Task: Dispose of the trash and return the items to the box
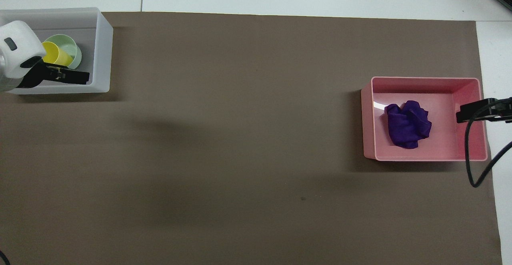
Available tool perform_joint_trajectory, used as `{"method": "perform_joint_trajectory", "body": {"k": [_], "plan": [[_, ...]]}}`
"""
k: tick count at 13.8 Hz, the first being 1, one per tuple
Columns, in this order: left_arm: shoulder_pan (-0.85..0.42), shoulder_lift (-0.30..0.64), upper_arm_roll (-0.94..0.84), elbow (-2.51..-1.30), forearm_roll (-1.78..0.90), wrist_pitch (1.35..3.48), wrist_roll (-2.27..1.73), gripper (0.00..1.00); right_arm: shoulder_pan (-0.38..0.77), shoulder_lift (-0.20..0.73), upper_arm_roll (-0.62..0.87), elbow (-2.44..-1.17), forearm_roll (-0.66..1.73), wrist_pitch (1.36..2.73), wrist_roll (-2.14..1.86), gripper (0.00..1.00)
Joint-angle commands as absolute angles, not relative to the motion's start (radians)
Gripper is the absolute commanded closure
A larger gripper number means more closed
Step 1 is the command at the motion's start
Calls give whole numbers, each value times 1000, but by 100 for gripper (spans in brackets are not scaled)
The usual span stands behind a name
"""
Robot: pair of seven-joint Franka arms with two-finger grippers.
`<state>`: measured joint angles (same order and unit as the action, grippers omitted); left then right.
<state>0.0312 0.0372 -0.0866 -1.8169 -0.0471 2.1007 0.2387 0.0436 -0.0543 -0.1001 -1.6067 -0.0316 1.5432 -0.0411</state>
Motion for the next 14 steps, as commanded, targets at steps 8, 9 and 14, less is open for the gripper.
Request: {"method": "perform_joint_trajectory", "body": {"k": [8,9,14], "plan": [[-87,67,-78,-1505,29,1647,48,0,38,-80,-94,-1634,-6,1540,-12,0],[-84,77,-74,-1481,23,1610,52,0,40,-80,-94,-1634,-6,1536,-11,0],[-49,43,-67,-1502,9,1583,68,0,41,-81,-94,-1629,-21,1531,-12,0]]}}
